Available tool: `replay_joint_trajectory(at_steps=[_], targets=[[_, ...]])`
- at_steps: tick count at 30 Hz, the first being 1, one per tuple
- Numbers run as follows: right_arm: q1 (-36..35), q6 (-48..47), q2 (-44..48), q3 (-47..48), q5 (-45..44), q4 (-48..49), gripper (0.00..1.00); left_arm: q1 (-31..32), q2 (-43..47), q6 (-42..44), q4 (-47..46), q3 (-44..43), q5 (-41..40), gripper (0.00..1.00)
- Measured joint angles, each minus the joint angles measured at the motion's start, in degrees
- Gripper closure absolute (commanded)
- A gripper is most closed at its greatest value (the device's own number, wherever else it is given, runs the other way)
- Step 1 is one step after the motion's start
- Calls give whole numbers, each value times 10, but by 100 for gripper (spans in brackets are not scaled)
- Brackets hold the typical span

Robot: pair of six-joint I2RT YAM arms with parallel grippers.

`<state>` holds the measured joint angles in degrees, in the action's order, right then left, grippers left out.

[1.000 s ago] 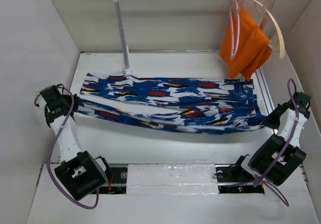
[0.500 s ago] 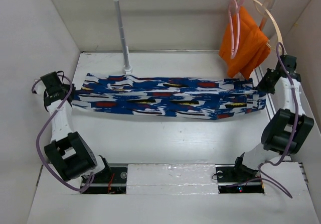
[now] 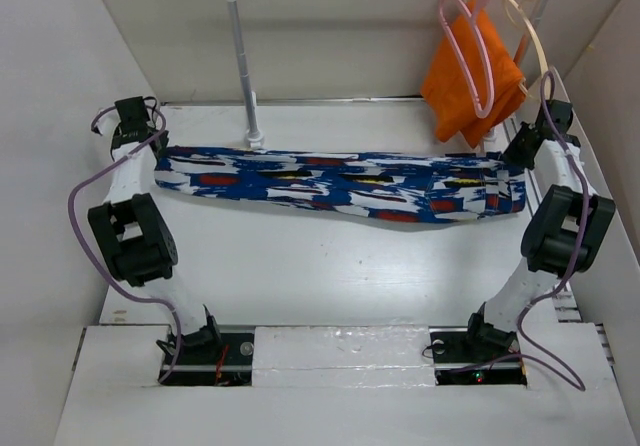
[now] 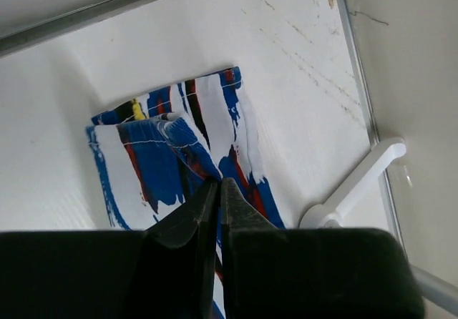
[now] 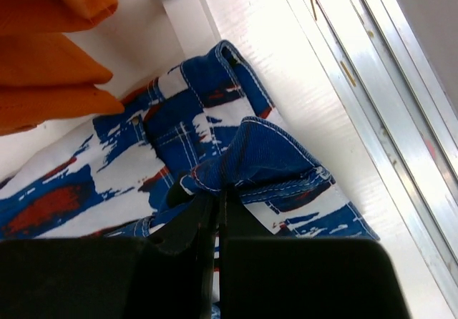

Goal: Place the trousers on the hanger
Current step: Fold the trousers at the center of the board.

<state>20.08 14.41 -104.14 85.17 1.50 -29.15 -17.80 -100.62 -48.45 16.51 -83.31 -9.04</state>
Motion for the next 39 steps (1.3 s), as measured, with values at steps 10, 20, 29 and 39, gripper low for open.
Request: replay_joint_trajectory(at_steps=[10,20,29,39], targets=[[-4,14,-49,4,21,97,100,25,-134,0,-9,-99,-15,100],[-6,21,-53,-1,13,142,26,16,-211,73,-9,-234,-3,36],[-11,1,59,-93,48,128,25,1,-53,80,-27,-34,46,36],[31,-14,155,-258,136,131,23,-24,-47,70,-65,154,173,28]])
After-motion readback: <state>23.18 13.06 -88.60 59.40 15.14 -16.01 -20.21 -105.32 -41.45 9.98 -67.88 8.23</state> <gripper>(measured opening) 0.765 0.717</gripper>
